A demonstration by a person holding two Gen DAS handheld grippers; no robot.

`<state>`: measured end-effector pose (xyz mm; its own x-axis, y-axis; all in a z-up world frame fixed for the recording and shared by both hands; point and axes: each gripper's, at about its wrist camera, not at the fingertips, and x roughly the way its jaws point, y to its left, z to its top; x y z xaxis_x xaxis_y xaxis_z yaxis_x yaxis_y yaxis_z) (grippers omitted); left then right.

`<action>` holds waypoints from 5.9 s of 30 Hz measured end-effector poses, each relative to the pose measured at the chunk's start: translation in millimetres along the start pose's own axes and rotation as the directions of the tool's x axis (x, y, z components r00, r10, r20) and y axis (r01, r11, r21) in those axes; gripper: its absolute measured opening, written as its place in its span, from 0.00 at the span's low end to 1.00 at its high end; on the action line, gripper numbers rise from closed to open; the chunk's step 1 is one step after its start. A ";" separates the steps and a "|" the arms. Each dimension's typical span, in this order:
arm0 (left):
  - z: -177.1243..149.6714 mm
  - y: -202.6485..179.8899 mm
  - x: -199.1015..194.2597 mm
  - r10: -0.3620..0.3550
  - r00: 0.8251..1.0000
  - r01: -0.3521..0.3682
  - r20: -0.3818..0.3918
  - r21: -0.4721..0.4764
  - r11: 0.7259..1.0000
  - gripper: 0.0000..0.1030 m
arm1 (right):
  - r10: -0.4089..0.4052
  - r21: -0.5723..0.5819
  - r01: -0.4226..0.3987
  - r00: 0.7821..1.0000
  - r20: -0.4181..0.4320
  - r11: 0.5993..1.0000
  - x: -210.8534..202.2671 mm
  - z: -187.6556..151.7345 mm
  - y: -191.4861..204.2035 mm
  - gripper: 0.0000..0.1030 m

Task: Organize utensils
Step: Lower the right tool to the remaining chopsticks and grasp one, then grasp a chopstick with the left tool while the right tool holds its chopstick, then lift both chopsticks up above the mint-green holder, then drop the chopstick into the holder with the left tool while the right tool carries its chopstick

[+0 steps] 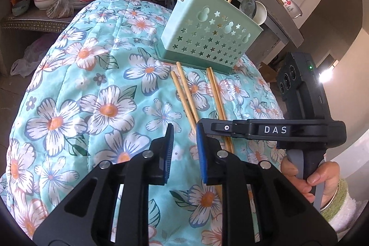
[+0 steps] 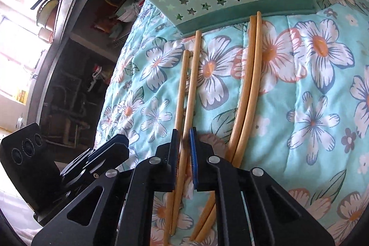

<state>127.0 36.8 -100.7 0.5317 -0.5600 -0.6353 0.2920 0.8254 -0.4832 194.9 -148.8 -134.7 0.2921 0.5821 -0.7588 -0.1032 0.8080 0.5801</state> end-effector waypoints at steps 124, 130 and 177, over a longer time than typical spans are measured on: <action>42.5 28.3 55.0 0.142 0.982 -0.138 -0.123 0.040 0.990 0.06 | -0.039 -0.109 0.037 0.999 -0.012 0.993 20.3 34.9 10.0 0.08; 51.9 19.4 28.6 0.114 0.992 -0.113 -0.058 0.018 0.993 0.05 | 0.041 -0.093 -0.036 0.998 0.054 0.995 -15.2 33.7 9.9 0.07; 259.8 -124.9 -85.6 -0.106 0.768 0.012 0.632 0.151 0.988 0.05 | 0.241 -0.156 -0.183 0.758 0.606 0.971 -271.8 22.5 -38.0 0.07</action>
<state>251.6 0.2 170.5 0.8797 -0.4722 -0.0561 0.4151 0.8200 -0.3941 140.8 -339.8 56.1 0.7727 0.5806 -0.2564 -0.3023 0.6919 0.6557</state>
